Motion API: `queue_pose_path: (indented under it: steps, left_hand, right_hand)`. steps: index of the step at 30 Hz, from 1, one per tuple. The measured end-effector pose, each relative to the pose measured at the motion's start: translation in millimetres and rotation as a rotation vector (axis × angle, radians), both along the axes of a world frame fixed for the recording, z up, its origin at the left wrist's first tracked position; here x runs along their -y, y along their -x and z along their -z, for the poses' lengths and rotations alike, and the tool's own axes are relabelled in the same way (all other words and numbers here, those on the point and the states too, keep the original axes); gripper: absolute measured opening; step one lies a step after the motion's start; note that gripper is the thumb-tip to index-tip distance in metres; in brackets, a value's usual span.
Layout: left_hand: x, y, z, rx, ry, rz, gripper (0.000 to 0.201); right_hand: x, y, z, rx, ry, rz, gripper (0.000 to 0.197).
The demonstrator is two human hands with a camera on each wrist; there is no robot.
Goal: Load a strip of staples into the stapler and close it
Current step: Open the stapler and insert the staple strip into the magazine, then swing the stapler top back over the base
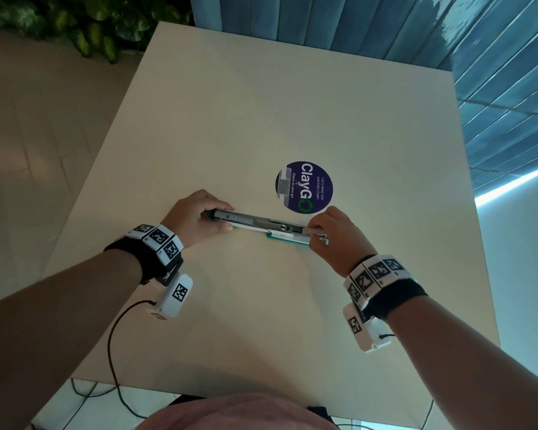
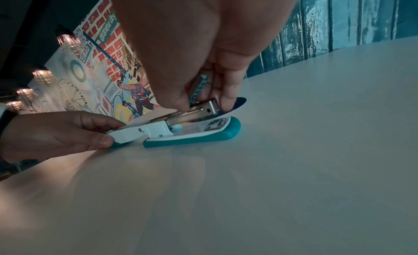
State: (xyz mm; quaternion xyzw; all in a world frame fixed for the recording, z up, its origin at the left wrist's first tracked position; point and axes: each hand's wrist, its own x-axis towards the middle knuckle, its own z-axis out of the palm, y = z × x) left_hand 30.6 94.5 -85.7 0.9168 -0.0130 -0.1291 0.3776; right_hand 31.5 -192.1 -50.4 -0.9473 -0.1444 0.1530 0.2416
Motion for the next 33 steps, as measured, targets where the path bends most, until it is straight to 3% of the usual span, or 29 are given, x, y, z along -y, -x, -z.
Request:
queue_pose_path:
  steps: [9,15,23,33]
  left_hand:
    - [-0.1,0.7,-0.6,0.009,0.012,0.002,0.034]
    - [-1.2,-0.8,1.5,0.015,-0.014,0.000,0.036]
    - [-5.9,-1.6,-7.0,-0.005,-0.032,-0.008,0.040]
    - [9.1,2.0,-59.5,0.010,0.203,0.046,0.034]
  right_hand:
    - [-1.6,-3.2,-5.9,0.010,0.104,-0.032,0.021]
    - [9.5,2.9,5.6,-0.021,-0.027,0.102,0.047]
    - [20.5,5.9,16.6,-0.071,-0.068,0.156,0.033]
    - [20.3,2.9,21.6,-0.116,-0.102,0.135,0.033]
